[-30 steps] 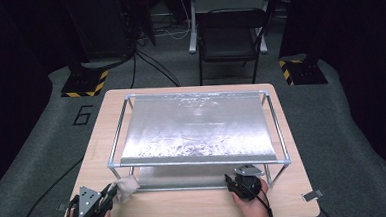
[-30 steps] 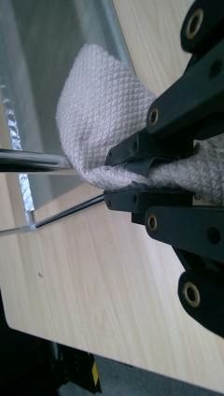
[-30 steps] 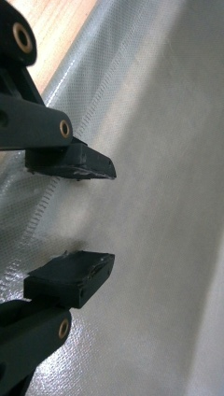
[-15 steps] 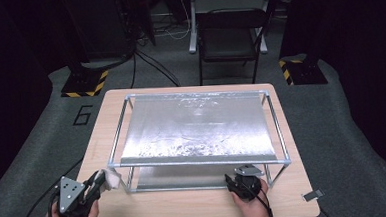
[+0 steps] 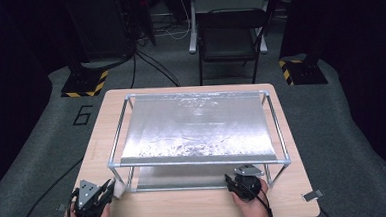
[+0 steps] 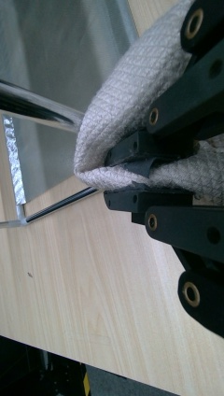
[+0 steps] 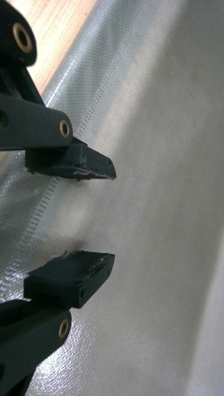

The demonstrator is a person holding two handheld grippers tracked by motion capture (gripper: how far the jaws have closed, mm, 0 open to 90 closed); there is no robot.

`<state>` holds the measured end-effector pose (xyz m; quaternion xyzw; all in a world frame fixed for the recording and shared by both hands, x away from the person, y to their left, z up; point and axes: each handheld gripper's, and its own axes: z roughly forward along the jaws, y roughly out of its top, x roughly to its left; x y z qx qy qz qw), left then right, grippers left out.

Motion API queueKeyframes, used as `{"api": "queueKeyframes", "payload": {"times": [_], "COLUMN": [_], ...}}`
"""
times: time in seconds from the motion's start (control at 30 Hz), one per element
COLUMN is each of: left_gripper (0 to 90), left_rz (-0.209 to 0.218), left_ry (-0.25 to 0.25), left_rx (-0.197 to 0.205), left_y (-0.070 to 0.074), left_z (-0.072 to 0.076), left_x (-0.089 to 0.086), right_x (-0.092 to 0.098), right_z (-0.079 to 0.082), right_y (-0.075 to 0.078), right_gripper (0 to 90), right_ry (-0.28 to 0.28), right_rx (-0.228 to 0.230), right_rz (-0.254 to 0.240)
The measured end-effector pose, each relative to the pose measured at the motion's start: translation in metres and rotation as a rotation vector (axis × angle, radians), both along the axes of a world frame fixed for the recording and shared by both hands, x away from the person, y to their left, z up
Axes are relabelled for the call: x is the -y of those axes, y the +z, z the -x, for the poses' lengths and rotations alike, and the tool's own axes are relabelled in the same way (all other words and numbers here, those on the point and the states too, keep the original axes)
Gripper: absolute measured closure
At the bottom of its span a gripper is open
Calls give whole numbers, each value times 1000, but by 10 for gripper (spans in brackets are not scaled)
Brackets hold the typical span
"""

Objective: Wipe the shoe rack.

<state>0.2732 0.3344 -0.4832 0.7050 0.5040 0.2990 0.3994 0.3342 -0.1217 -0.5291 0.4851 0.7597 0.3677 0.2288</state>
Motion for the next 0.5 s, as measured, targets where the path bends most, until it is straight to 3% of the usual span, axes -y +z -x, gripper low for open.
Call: {"api": "queueKeyframes", "payload": {"times": [0.1,0.4,0.5], "left_gripper": [790,789,788], "left_rz": [-2,4,11], "left_ry": [3,-11,-11], "left_rx": [17,101,120], "left_y": [3,41,48], "left_z": [0,6,6], "left_x": [1,-1,-2], "right_x": [0,0,0], "right_z": [0,0,0], "right_y": [0,0,0], "right_gripper": [517,517,517], "right_ry": [0,-2,-2], "right_rx": [0,5,4], "right_rz": [1,10,10]}}
